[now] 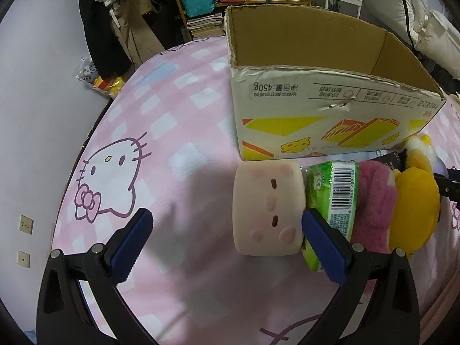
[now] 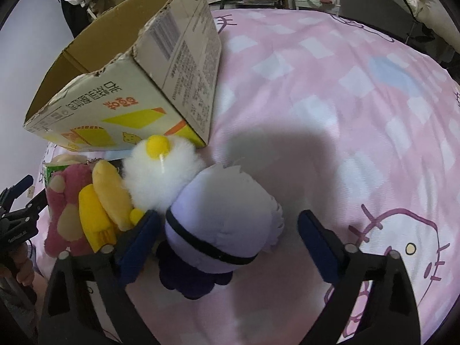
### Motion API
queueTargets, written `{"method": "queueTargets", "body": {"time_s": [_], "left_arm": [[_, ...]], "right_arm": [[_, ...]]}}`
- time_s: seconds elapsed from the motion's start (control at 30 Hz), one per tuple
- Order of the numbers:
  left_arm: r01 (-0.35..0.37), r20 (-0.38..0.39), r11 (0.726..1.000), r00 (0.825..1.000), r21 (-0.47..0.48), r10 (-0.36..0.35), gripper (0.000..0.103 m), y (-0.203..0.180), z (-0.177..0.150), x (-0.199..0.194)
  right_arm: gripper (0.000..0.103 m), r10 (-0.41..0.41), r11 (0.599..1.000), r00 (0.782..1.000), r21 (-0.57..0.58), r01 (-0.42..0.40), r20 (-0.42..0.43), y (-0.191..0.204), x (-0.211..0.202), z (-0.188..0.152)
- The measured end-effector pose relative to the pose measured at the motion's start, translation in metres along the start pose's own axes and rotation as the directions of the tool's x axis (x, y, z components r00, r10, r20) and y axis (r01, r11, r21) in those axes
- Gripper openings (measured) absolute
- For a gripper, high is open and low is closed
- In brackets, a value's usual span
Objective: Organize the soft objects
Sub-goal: 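Lower left gripper onto pink cylinder plush while right gripper grasps purple-white plush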
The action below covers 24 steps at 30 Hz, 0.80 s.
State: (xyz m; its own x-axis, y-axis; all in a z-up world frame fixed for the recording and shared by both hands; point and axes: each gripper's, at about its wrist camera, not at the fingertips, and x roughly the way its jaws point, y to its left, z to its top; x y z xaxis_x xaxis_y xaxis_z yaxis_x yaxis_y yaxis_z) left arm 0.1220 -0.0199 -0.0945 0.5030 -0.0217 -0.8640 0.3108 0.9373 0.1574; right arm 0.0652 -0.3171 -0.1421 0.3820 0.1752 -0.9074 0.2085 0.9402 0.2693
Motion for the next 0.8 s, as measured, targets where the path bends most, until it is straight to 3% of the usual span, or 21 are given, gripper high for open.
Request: {"method": "queueTargets", "body": {"time_s": [0.33,0.47,0.53,0.63,0.77,0.8], "left_arm": [[0.001,0.016,0.999,1.0,0.034,-0.001,0.102,-0.008,-0.001,-0.003],[0.012,0.015,1.0,1.0,0.011,-0.012,0.102,-0.005,0.001,0.0],[0.027,0.014,1.0,1.0,0.0,-0.027,0.101,-0.003,0.001,0.003],[0.097,0.008,0.995,0.995,-0.02,-0.096,0.082,0.001,0.0,0.005],[0.113,0.007,0.993,0.994,-0.033,-0.112,0.08,0.002,0.001,0.01],[0.119,0.007,0.992,0.993,-0.034,-0.119,0.074,0.002,0.001,0.011]], "right_arm": [[0.094,0.03,0.999,1.0,0.014,-0.03,0.002,0.002,-0.008,-0.009],[0.082,0.039,0.999,0.999,0.004,-0.039,-0.01,0.006,-0.003,-0.01],[0.082,0.023,1.0,1.0,-0.014,-0.023,-0.014,0.01,0.0,-0.009],[0.082,0.005,1.0,1.0,-0.026,-0.006,-0.019,0.014,0.003,-0.01],[0.08,-0.009,0.999,1.0,-0.033,0.008,-0.028,0.014,0.005,-0.011],[0.078,-0.014,0.999,1.0,-0.033,0.013,-0.028,0.014,0.006,-0.011]]}}
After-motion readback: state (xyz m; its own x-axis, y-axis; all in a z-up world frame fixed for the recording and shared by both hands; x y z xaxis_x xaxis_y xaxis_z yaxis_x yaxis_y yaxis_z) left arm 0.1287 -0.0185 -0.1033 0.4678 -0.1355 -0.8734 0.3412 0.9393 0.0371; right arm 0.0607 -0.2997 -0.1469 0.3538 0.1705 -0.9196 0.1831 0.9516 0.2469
